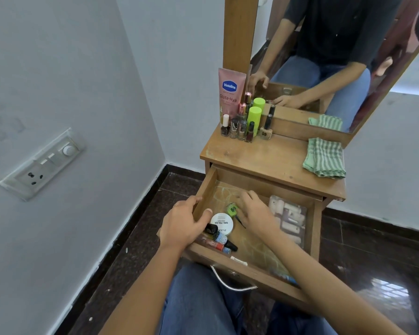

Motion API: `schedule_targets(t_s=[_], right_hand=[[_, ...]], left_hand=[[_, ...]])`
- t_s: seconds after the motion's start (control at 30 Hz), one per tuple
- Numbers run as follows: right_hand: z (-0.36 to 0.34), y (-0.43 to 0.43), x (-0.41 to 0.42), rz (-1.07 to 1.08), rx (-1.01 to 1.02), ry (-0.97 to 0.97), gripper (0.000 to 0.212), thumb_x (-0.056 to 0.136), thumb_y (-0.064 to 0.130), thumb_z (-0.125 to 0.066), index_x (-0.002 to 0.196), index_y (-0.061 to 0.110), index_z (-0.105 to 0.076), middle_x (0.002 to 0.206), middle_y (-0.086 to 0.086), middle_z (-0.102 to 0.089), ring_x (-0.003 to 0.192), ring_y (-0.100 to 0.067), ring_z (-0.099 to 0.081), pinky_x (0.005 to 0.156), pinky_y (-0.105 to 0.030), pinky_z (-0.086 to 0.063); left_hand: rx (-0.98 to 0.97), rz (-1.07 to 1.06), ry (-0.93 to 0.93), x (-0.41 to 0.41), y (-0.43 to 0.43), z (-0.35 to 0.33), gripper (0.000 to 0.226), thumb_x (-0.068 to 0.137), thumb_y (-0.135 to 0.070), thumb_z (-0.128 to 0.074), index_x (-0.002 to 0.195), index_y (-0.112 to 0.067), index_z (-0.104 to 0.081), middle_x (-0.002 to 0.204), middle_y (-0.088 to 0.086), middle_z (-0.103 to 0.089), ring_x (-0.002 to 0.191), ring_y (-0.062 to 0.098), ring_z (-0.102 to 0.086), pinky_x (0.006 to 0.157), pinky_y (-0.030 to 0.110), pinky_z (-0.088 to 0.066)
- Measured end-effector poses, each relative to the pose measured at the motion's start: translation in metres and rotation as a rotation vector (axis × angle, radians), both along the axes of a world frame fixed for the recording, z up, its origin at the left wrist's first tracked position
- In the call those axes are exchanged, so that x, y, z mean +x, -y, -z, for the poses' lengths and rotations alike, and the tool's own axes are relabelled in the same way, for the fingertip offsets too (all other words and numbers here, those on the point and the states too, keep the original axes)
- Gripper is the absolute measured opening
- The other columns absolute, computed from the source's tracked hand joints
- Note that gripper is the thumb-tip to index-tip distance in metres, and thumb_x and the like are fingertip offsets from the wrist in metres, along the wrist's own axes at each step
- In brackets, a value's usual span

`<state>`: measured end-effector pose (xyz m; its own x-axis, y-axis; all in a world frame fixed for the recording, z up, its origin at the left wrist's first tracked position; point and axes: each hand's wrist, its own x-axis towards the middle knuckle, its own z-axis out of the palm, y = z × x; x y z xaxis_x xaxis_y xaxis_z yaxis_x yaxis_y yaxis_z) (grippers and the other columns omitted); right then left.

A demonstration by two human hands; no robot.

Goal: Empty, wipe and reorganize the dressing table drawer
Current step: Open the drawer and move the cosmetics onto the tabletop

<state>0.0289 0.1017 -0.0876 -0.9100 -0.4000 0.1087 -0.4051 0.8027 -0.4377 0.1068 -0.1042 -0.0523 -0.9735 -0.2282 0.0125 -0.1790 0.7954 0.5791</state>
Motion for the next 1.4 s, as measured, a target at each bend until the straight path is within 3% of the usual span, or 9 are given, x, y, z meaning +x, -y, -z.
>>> schedule_targets(t_s=[0.13, 0.37, 0.53, 0.77, 0.9, 1.13, 1.27, 1.4], right_hand=[[-0.005, 0.001, 0.009, 0.128, 0.181, 0.139, 0.037, 0.092, 0.024, -0.055, 0.127, 0.014, -0.047, 0.12, -0.006, -0.055, 0.102, -0.023, -0.06, 0.07, -0.026, -0.041], [-0.003, 0.008, 0.016, 0.118, 0.342, 0.126, 0.031, 0.094, 0.034, -0.048, 0.111, 0.009, -0.053, 0.097, -0.01, -0.067, 0.09, -0.027, -0.064, 0.061, -0.029, -0.041], [-0.003, 0.013, 0.017, 0.106, 0.368, 0.155, 0.019, 0.091, 0.031, -0.049, 0.092, 0.012, -0.055, 0.094, -0.009, -0.067, 0.087, -0.027, -0.064, 0.06, -0.029, -0.039], [-0.001, 0.018, 0.018, 0.191, 0.379, 0.139, 0.024, 0.088, 0.018, -0.051, 0.11, 0.011, -0.058, 0.101, -0.007, -0.068, 0.095, -0.026, -0.065, 0.067, -0.03, -0.046], [-0.011, 0.016, 0.012, 0.192, 0.282, 0.079, 0.024, 0.088, 0.02, -0.05, 0.106, 0.007, -0.059, 0.102, -0.009, -0.065, 0.097, -0.026, -0.061, 0.066, -0.028, -0.042], [-0.078, 0.007, -0.032, 0.23, -0.06, 0.0, 0.011, 0.085, 0.026, -0.055, 0.084, 0.015, -0.057, 0.073, 0.0, -0.06, 0.062, -0.016, -0.057, 0.058, -0.032, -0.053], [-0.13, -0.001, -0.059, 0.243, -0.153, -0.053, 0.001, 0.084, 0.022, -0.061, 0.085, 0.022, -0.061, 0.079, 0.006, -0.062, 0.067, -0.008, -0.059, 0.058, -0.027, -0.054], [-0.145, -0.009, -0.088, 0.282, -0.245, -0.047, 0.008, 0.077, 0.014, -0.064, 0.082, 0.021, -0.065, 0.083, 0.003, -0.066, 0.068, -0.012, -0.061, 0.059, -0.031, -0.054]], left_hand=[[-0.006, 0.005, -0.002, 0.002, -0.001, -0.001, 0.049, 0.088, -0.057, -0.054, 0.131, -0.034, -0.054, 0.116, -0.003, -0.063, 0.099, 0.015, -0.062, 0.082, 0.032, -0.05], [-0.006, 0.004, -0.009, 0.002, -0.001, -0.003, 0.049, 0.089, -0.056, -0.055, 0.132, -0.033, -0.054, 0.118, -0.002, -0.064, 0.101, 0.015, -0.063, 0.083, 0.033, -0.051], [-0.01, 0.005, -0.002, 0.002, -0.002, -0.003, 0.049, 0.089, -0.056, -0.055, 0.132, -0.033, -0.054, 0.121, -0.002, -0.063, 0.102, 0.016, -0.063, 0.083, 0.032, -0.05], [-0.003, 0.0, -0.004, 0.003, -0.002, -0.005, 0.049, 0.089, -0.057, -0.055, 0.132, -0.034, -0.054, 0.12, -0.003, -0.063, 0.099, 0.015, -0.064, 0.081, 0.031, -0.05], [-0.002, -0.001, -0.003, 0.003, -0.002, -0.003, 0.05, 0.089, -0.057, -0.055, 0.133, -0.034, -0.054, 0.119, -0.003, -0.063, 0.098, 0.014, -0.063, 0.08, 0.03, -0.051], [-0.006, 0.002, 0.001, 0.002, -0.001, -0.002, 0.051, 0.089, -0.059, -0.053, 0.132, -0.033, -0.054, 0.12, -0.004, -0.063, 0.102, 0.014, -0.063, 0.082, 0.032, -0.051], [0.001, 0.0, -0.004, 0.002, -0.001, -0.003, 0.05, 0.089, -0.057, -0.055, 0.133, -0.032, -0.054, 0.122, -0.003, -0.062, 0.103, 0.014, -0.062, 0.082, 0.03, -0.049], [0.004, -0.001, 0.001, 0.002, -0.001, -0.003, 0.051, 0.089, -0.058, -0.054, 0.133, -0.033, -0.054, 0.122, -0.004, -0.063, 0.105, 0.014, -0.062, 0.083, 0.03, -0.05]])
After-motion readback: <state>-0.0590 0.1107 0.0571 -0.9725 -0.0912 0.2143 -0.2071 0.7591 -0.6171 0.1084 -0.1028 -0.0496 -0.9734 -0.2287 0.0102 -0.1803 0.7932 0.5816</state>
